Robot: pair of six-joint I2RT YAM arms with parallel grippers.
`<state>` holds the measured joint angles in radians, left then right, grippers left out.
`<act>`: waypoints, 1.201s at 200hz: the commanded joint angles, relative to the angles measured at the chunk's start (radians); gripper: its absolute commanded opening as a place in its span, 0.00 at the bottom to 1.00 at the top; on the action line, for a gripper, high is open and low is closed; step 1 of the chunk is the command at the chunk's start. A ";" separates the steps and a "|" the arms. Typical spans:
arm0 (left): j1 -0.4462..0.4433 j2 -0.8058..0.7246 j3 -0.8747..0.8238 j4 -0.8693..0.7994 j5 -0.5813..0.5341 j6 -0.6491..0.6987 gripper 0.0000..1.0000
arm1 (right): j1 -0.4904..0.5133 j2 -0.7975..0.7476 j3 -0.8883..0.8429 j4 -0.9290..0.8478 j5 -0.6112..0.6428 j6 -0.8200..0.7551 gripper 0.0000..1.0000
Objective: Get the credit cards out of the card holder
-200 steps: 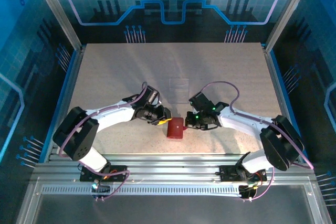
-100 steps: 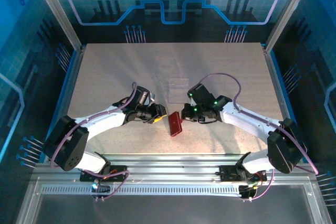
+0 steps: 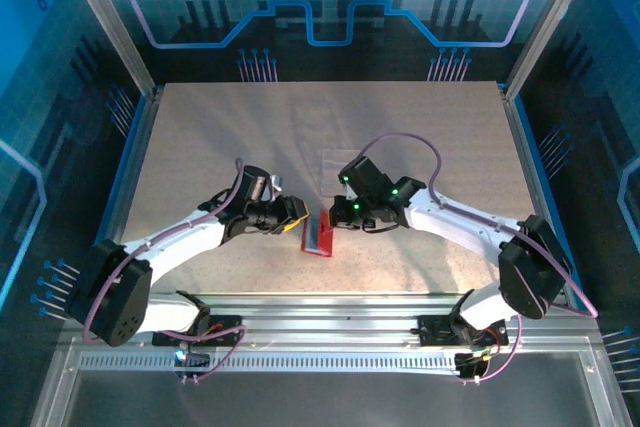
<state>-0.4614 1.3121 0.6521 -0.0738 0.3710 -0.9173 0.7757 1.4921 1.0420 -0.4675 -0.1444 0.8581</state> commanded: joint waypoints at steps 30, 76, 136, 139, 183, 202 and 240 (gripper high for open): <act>0.018 -0.063 -0.017 -0.065 -0.004 0.026 0.38 | 0.052 0.069 0.079 0.031 -0.035 0.021 0.00; 0.021 -0.051 -0.013 -0.061 0.031 0.026 0.35 | 0.057 0.074 0.095 0.014 -0.030 0.003 0.00; 0.005 0.054 0.021 -0.017 0.112 0.026 0.34 | 0.027 -0.027 0.028 -0.072 0.041 -0.020 0.00; 0.002 0.061 0.026 -0.017 0.117 0.026 0.34 | 0.024 -0.033 0.022 -0.076 0.045 -0.019 0.00; -0.056 0.135 0.078 0.001 0.124 0.015 0.37 | -0.030 -0.113 -0.067 -0.105 0.075 -0.028 0.00; -0.079 0.167 0.100 0.021 0.135 0.005 0.37 | -0.052 -0.129 -0.102 -0.100 0.069 -0.032 0.00; -0.125 0.224 0.146 0.033 0.140 -0.007 0.34 | -0.094 -0.136 -0.155 -0.089 0.070 -0.056 0.00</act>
<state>-0.5602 1.5047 0.7570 -0.0647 0.4778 -0.9138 0.7086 1.3743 0.9161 -0.5385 -0.0856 0.8307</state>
